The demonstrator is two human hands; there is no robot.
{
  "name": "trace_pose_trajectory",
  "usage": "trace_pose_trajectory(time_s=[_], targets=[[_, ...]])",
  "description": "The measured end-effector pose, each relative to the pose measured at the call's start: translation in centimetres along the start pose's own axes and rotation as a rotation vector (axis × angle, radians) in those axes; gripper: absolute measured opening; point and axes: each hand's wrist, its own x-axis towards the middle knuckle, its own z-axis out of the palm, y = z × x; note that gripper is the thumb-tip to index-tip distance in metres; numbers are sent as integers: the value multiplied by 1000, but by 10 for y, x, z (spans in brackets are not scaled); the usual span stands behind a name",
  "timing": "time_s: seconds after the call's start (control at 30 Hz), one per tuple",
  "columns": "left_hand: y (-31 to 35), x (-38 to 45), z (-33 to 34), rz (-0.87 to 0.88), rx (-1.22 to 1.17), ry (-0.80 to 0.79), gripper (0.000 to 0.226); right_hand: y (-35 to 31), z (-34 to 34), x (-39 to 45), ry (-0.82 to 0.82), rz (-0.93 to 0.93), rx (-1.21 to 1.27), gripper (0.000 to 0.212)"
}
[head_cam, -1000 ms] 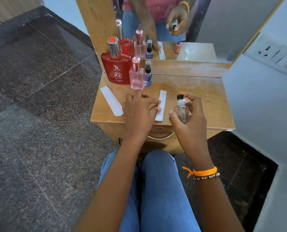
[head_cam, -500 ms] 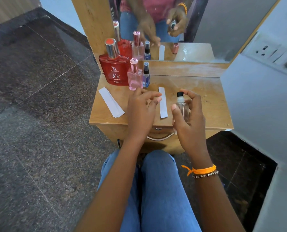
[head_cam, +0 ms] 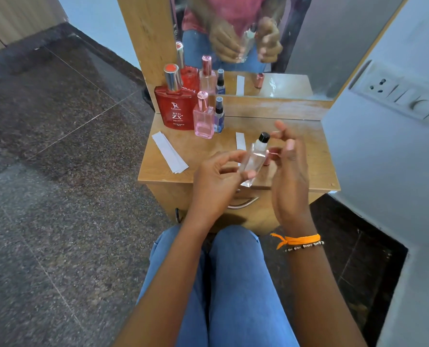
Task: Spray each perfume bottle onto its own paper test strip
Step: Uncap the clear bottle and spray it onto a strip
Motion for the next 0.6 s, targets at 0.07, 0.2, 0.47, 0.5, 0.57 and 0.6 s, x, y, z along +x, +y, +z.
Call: trace_pose_trajectory(time_s=[0.07, 0.2, 0.47, 0.5, 0.57, 0.6], targets=[[0, 0, -4, 11, 24, 33, 37, 3, -11, 8, 141, -34, -187, 29], [-1, 2, -9, 16, 66, 66, 35, 14, -18, 19, 89, 44, -545, 43], [-4, 1, -13, 33, 87, 73, 35, 19, -9, 17, -41, -48, -639, 31], [-4, 0, -13, 35, 89, 74, 35, 13, -9, 17, -2, -36, -538, 29], [-5, -1, -13, 43, 95, 76, 36, -4, -6, 16, 65, -58, -256, 27], [-5, -1, -12, 47, 91, 78, 36, -13, -5, 15, 63, -99, -145, 27]])
